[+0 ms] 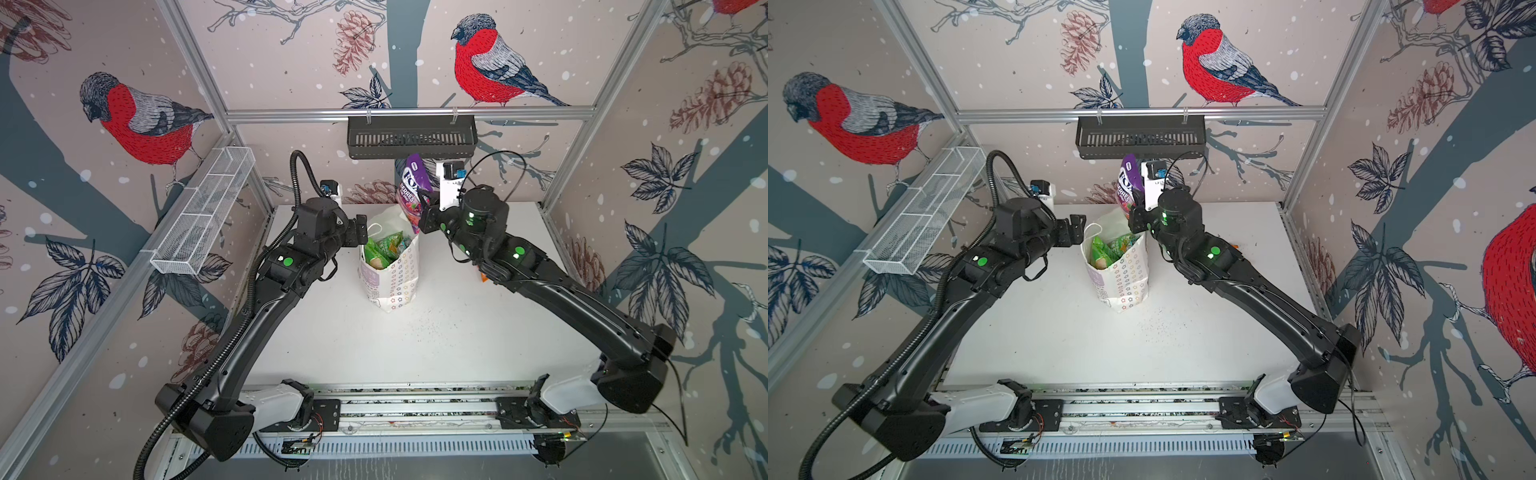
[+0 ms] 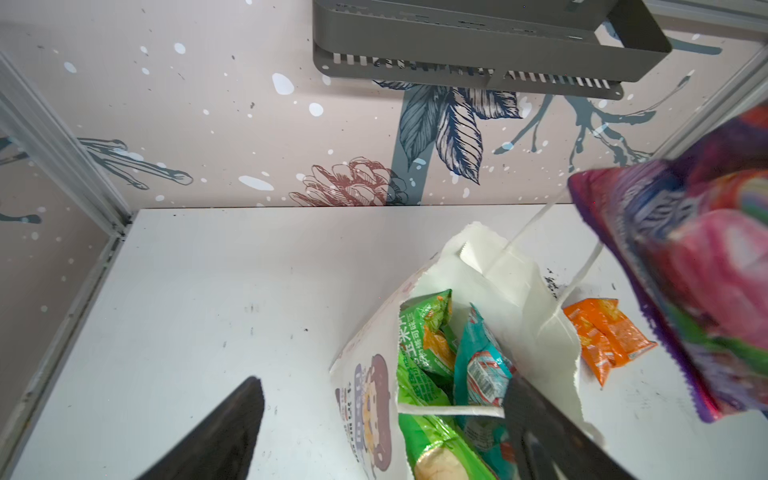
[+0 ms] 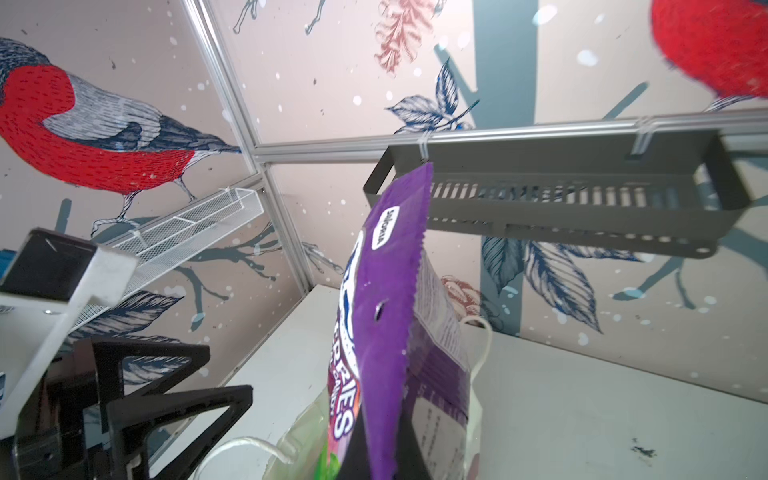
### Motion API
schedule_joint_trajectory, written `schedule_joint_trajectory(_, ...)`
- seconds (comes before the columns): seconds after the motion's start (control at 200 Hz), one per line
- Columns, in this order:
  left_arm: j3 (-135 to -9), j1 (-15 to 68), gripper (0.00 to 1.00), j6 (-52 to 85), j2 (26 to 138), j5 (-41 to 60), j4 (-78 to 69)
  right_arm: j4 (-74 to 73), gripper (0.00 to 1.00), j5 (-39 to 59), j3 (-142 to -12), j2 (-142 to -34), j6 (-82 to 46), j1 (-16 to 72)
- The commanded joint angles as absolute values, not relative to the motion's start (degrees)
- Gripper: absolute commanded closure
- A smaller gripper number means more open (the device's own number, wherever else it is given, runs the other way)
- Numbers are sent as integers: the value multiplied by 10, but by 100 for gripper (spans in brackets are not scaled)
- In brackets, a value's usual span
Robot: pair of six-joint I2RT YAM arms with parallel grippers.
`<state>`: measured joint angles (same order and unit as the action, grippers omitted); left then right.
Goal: Take the snacks out of the paper bag
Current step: 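Lift the purple packet up out of the bag with the right gripper, then move the purple packet beside the bag and release it on the table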
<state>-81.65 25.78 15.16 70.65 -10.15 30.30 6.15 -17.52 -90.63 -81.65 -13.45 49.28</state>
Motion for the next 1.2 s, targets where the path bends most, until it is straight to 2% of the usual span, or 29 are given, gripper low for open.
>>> schedule_joint_trajectory(0.0, -827, 257, 9, 165, 710, -73, 297, 17, 100, -236, -878, -777, -123, 487)
schedule_joint_trajectory(0.27, -833, 258, 9, 172, 730, -78, 311, 24, 100, -252, -769, -681, -169, 426)
schedule_joint_trajectory(0.56, -877, 257, 8, 160, 769, -83, 324, 34, 100, -174, -614, -633, -250, 326)
schedule_joint_trajectory(0.76, -903, 256, 8, 152, 788, -73, 336, 78, 100, -76, -585, -675, -291, 263)
schedule_joint_trajectory(1.196, -901, 254, 8, 125, 778, -85, 312, 150, 100, -44, -574, -784, -312, 228)
